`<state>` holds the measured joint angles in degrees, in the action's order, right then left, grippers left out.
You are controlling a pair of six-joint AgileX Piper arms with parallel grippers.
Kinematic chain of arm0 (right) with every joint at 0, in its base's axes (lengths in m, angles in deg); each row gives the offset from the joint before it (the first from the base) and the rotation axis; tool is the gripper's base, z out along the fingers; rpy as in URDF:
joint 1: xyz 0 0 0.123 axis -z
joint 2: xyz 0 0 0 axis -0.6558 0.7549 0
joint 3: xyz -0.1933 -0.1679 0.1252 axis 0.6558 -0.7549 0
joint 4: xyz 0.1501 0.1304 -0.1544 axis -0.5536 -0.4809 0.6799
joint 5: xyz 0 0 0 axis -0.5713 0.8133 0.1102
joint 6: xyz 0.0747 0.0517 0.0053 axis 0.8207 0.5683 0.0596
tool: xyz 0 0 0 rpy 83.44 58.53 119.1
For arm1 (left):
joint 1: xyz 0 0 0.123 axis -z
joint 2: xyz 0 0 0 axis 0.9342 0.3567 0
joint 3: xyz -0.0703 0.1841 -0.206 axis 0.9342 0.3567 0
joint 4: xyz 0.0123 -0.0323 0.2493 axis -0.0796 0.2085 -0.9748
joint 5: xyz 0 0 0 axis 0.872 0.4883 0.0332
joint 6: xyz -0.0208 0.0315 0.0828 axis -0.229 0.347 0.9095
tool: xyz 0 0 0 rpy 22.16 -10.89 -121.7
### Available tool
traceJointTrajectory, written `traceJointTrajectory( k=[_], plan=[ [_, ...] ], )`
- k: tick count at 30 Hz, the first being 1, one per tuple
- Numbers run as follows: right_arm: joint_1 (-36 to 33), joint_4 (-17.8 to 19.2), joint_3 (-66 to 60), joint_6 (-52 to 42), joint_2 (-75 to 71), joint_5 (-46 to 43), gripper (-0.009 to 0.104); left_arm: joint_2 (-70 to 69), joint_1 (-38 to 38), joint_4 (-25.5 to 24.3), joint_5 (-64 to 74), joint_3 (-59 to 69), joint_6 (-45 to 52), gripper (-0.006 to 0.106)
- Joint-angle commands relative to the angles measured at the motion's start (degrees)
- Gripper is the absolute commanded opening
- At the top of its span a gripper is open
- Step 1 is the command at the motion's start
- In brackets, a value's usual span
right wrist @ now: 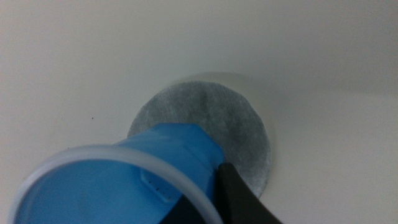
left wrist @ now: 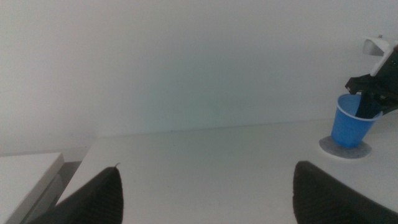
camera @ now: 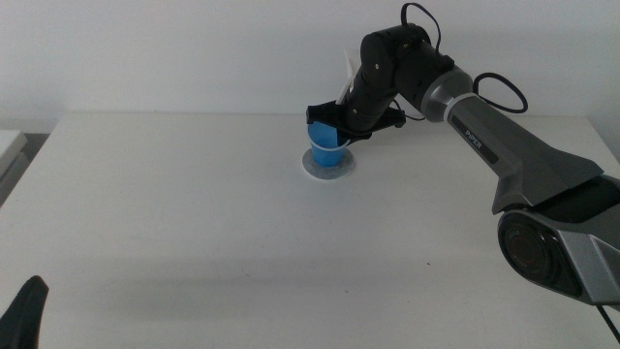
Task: Place an empty cup on a cup mat.
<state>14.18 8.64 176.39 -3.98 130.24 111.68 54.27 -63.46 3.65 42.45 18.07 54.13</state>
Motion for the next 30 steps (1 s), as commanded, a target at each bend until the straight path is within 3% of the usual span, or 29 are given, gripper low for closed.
traceJointTrajectory(
  k=[1,13,30],
  plan=[
    [0.5,0.4,0.2,0.2,-0.2,-0.5,0.0,-0.2,0.2,-0.1,-0.3,0.0,-0.2,0.094],
    [0.5,0.0,0.0,1.6,0.3,0.9,0.007,-0.2,0.2,-0.1,-0.3,0.0,-0.2,0.094],
    [0.5,-1.2,0.0,-0.5,-2.4,-0.7,0.056,-0.2,0.2,-0.1,-0.3,0.0,-0.2,0.094]
  ],
)
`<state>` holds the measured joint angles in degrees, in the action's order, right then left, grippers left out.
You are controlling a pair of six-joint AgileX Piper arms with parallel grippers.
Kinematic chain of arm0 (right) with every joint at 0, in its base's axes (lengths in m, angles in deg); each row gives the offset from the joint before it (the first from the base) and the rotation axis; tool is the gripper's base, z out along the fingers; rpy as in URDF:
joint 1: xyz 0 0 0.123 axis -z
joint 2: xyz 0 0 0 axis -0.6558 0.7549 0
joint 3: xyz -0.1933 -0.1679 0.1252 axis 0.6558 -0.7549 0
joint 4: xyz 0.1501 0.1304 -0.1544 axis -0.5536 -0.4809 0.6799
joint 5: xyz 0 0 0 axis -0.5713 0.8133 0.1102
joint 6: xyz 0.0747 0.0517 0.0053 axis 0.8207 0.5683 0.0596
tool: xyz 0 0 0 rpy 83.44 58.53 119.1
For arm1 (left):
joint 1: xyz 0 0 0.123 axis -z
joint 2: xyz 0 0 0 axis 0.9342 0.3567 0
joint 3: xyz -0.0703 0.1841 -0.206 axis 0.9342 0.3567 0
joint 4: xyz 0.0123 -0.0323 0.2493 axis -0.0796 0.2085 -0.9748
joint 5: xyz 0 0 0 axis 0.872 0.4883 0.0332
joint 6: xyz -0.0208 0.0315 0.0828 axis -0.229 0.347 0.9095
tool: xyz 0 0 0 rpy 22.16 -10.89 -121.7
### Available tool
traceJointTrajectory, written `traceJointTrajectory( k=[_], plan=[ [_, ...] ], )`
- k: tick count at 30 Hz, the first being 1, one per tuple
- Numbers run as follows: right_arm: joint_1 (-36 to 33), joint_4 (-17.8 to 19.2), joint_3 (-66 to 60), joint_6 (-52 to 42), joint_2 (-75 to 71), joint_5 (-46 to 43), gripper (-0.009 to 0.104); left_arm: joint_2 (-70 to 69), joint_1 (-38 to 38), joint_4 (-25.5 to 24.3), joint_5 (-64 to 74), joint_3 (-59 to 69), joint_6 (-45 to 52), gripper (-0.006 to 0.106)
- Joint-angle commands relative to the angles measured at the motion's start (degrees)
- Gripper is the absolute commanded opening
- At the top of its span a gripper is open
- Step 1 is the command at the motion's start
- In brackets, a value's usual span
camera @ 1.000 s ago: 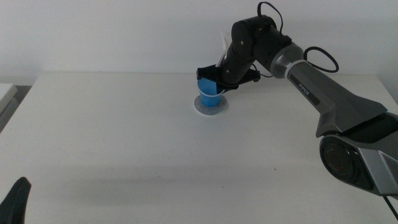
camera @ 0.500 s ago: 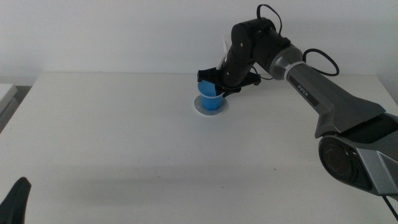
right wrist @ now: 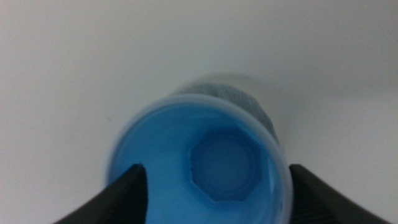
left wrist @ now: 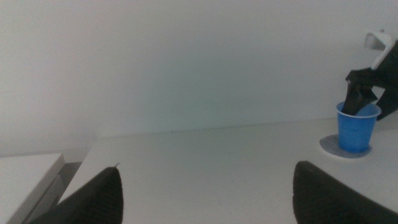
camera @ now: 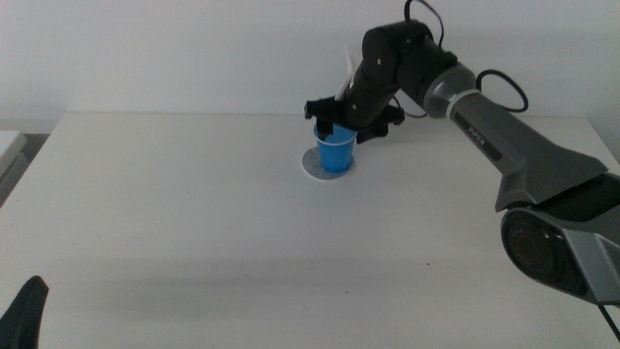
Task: Place an empty cup on a cup mat.
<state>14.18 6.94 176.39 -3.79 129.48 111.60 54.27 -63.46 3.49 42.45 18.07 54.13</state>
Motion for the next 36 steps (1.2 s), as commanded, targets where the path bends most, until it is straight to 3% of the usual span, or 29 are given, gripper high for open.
traceJointTrajectory(
  k=[1,9,15,26,28,32,36],
  plan=[
    [0.5,0.7,0.0,-0.7,-2.2,-1.0,0.058,-0.2,0.2,0.1,-0.3,0.0,-0.2,0.094],
    [0.5,1.7,0.0,-3.5,-9.6,0.3,0.061,-0.2,0.2,0.1,-0.3,0.0,-0.2,0.094],
    [0.9,2.2,-0.6,-10.9,-20.8,5.0,0.076,-0.2,0.2,0.1,-0.3,0.0,-0.2,0.094],
    [6.0,4.2,-17.0,-13.4,-51.7,5.0,0.079,-0.2,0.2,0.1,-0.3,0.0,-0.2,0.094],
    [6.2,6.9,-21.6,-16.1,-57.6,5.0,0.079,-0.2,0.2,0.1,-0.3,0.0,-0.2,0.094],
    [6.2,13.0,-35.3,-9.8,-68.8,5.0,0.079,-0.2,0.2,0.1,-0.3,0.0,-0.2,0.094],
    [6.2,16.1,-55.7,-4.1,-84.0,-9.2,0.079,-0.2,0.2,0.1,-0.3,0.0,-0.2,0.094]
  ],
)
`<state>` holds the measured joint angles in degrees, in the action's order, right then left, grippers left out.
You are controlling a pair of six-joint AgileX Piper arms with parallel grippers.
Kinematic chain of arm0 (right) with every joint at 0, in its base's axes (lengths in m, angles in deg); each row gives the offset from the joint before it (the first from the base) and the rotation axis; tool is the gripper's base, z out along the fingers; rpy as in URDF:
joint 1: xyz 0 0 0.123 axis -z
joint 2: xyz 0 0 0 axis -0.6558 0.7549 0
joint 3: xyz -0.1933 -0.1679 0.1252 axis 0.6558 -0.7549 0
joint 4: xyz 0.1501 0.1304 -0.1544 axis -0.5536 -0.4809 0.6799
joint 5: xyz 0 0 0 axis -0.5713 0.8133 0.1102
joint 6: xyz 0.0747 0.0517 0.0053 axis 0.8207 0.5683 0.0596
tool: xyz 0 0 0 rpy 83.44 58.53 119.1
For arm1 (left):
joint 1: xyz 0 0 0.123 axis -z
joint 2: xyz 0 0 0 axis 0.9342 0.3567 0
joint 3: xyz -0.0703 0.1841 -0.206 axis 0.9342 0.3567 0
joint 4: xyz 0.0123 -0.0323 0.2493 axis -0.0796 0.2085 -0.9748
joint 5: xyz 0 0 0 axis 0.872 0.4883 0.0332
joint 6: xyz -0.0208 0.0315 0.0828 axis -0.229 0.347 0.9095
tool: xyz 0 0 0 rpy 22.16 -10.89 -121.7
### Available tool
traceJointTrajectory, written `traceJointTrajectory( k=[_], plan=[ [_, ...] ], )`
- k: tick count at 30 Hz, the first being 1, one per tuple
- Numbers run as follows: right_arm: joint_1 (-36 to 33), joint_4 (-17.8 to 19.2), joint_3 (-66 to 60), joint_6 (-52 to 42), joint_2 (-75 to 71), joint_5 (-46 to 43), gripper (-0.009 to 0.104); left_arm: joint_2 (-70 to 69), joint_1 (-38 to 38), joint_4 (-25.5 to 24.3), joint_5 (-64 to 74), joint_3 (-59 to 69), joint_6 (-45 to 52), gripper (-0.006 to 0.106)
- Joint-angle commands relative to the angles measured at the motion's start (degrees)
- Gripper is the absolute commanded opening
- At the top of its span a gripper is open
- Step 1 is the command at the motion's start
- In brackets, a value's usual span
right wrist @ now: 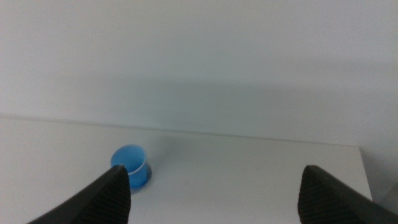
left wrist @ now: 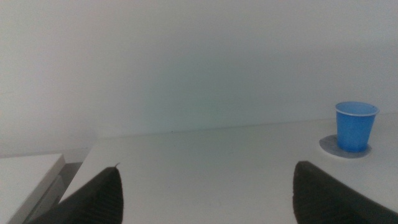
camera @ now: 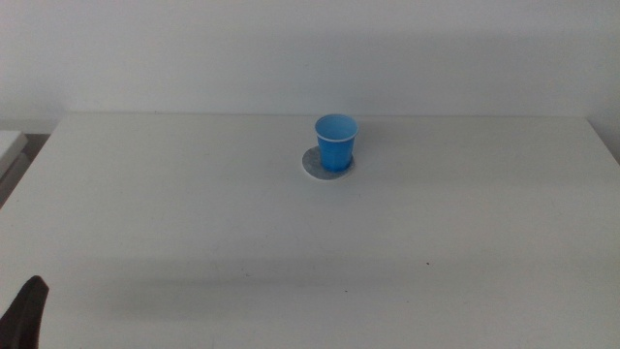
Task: Place an empty cup on a cup mat.
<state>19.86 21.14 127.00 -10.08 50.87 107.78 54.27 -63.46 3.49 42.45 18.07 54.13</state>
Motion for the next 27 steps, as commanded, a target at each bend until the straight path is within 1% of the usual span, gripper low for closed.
traceJointTrajectory(
  k=[1,5,6,10,14,17,20,23,25,27],
  plan=[
    [0.6,3.3,-12.0,3.6,-9.2,-9.5,0.079,-0.2,0.2,0.1,-0.3,0.0,-0.2,0.094],
    [0.6,11.9,-32.3,11.9,-21.5,-22.8,0.079,-0.2,0.2,0.1,-0.3,0.0,-0.2,0.094],
    [0.6,13.3,-35.7,13.1,-23.5,-24.6,0.079,-0.2,0.2,0.1,-0.3,0.0,-0.2,0.094],
    [0.6,19.0,-48.6,18.9,-29.4,-27.5,0.079,-0.2,0.2,0.1,-0.3,0.0,-0.2,0.094],
    [0.6,23.8,-58.7,22.4,-31.8,-29.8,0.079,-0.2,0.2,0.1,-0.3,0.0,-0.2,0.094],
    [0.6,24.7,-63.3,24.6,-32.3,-31.5,0.079,-0.2,0.2,0.1,-0.3,0.0,-0.2,0.094],
    [0.6,24.9,-64.5,26.2,-32.3,-34.8,0.079,-0.2,0.2,0.1,-0.3,0.0,-0.2,0.094],
    [0.6,25.8,-64.5,26.2,-32.3,-35.4,0.079,-0.2,0.2,0.1,-0.3,0.0,-0.2,0.094],
    [0.6,25.5,-64.6,26.1,-32.3,-35.2,0.079,-0.2,0.2,0.1,-0.3,0.0,-0.2,0.094],
    [0.6,23.2,-65.0,23.3,-33.4,-35.0,0.079,-0.2,0.2,0.1,-0.3,0.0,-0.2,0.094]
  ],
)
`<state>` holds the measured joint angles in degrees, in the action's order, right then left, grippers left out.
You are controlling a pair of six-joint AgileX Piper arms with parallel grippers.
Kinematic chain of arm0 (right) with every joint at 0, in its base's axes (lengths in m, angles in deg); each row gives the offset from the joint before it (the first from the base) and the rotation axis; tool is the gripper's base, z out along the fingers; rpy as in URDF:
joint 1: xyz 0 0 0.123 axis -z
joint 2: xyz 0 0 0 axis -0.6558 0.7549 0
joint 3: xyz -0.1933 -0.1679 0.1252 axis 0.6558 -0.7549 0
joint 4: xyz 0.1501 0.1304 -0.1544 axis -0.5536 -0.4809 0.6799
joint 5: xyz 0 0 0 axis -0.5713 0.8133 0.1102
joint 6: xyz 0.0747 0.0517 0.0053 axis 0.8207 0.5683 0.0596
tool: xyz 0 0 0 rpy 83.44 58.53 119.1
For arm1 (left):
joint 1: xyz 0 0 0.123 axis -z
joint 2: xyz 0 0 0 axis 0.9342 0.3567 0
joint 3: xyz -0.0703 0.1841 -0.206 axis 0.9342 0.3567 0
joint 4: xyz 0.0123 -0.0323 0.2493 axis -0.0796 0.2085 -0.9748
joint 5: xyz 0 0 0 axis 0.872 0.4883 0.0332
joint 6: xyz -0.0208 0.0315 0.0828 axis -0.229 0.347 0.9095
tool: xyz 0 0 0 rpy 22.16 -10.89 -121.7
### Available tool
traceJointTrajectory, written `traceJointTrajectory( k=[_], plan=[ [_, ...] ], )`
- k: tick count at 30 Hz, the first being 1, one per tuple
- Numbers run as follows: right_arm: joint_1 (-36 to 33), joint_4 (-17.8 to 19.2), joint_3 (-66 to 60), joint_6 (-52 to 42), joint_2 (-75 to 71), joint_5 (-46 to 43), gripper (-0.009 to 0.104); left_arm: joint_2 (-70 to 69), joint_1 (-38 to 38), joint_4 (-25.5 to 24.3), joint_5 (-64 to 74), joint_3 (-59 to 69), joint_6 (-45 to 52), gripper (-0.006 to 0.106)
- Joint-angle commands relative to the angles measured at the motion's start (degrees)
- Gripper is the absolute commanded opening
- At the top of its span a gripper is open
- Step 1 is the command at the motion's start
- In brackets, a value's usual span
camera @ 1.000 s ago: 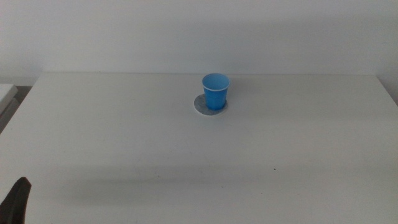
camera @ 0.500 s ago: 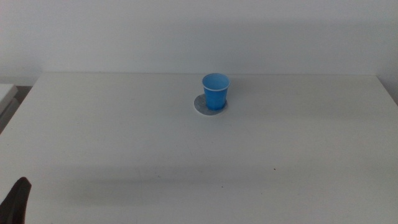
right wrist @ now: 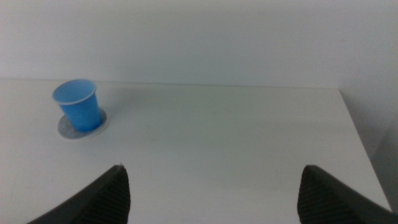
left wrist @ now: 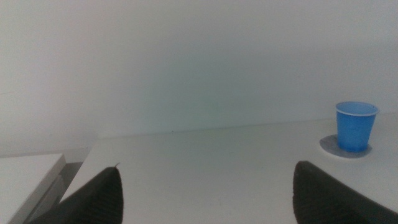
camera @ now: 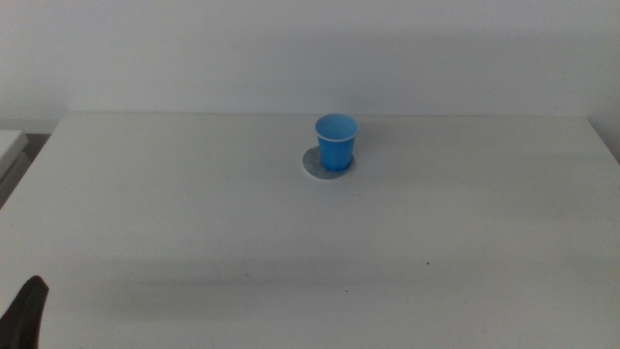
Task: Place an empty cup on a cup mat.
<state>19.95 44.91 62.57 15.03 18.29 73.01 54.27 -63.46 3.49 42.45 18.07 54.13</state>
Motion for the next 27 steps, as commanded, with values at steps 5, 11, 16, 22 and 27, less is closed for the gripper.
traceJointTrajectory(
  k=[5,11,16,22,27],
  plan=[
    [3.2,-17.3,-6.1,-18.2,-5.9,-8.5,0.079,-0.2,0.2,0.1,-0.3,0.0,-0.2,0.094],
    [13.5,-21.0,-12.1,-20.2,-9.9,-20.9,0.079,-0.2,0.2,0.1,-0.3,0.0,-0.2,0.094],
    [14.1,-22.7,-17.3,-17.3,-12.5,-21.5,0.079,-0.2,0.2,0.1,-0.3,0.0,-0.2,0.094],
    [14.1,-23.7,-25.9,-17.0,-19.5,-21.4,0.079,-0.2,0.2,0.1,-0.3,0.0,-0.2,0.094],
    [14.1,-24.2,-31.4,-17.0,-27.6,-17.7,0.079,-0.2,0.2,0.1,-0.3,0.0,-0.2,0.094]
  ],
)
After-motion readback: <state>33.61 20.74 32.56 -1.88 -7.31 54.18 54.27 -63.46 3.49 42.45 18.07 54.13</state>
